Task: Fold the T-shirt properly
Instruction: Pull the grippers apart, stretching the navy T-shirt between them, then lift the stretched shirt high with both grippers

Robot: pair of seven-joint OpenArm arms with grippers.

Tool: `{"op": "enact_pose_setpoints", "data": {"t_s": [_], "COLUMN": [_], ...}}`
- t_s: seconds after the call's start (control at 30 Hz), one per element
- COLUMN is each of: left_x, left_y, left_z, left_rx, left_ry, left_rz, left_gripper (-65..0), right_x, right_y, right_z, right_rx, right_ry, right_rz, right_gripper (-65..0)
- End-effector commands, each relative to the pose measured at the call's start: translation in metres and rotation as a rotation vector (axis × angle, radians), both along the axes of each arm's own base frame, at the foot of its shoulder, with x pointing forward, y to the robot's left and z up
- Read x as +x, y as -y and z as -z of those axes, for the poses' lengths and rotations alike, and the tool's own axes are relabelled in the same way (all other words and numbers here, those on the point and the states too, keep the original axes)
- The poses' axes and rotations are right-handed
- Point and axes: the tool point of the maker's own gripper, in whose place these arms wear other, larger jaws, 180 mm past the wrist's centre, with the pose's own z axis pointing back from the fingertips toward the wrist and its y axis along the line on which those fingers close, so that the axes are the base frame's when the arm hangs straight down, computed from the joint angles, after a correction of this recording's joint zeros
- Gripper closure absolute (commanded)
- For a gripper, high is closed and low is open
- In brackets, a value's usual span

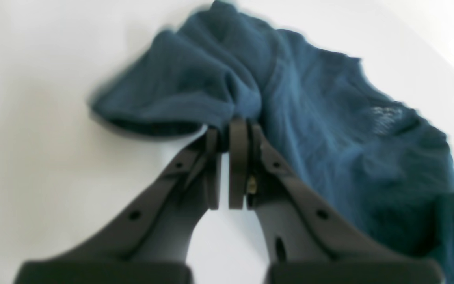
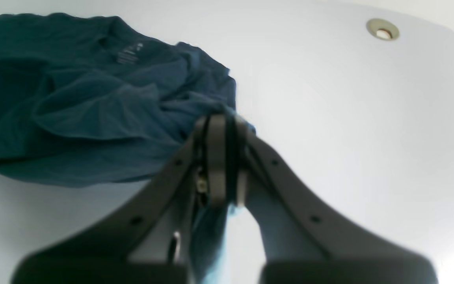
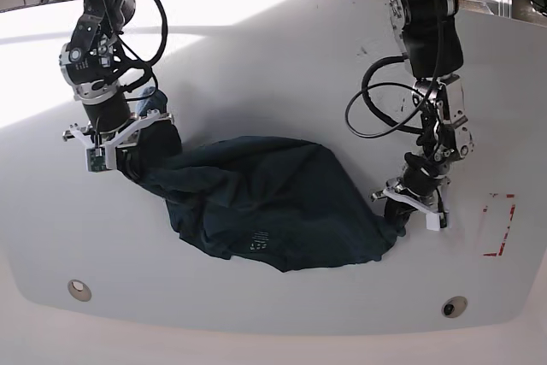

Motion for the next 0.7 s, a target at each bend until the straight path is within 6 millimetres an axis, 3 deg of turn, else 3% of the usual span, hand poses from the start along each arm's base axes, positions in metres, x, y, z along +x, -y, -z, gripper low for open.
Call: {"op": "enact_pose_setpoints", "data": {"t_s": [0.0,0.2,0.4,0.67], "left_x": [0.005,-0.012,-0.019,-0.023], "left_y": [-0.003,-0.005,-0.004,-0.004], "left_z": [-0.046,-0.08,-0.133,-0.226], "left_rx": [0.034,0.107,0.175,0.303], "left_ry": [0.12,0.189,0.307,0.515], "left_rz": [0.009,0.026,0.031,0.007], "left_gripper": [0.0,0.0,0.0,0.0], "right_x": [0.001,-0.002,0.006,0.025], "right_y": [0.014,0.033,0.039,0.043], "right_z": [-0.018,-0.021,-0.034,-0.065], "right_rx": [-0.001,0.005,0.001,-0.013], "right_ry": [0.069,0.08,0.117,0.204], "right_rz": [0.044,0.11,0.124,0.122], "right_gripper": [-0.5,-0.5,-0.5,-0.5]}}
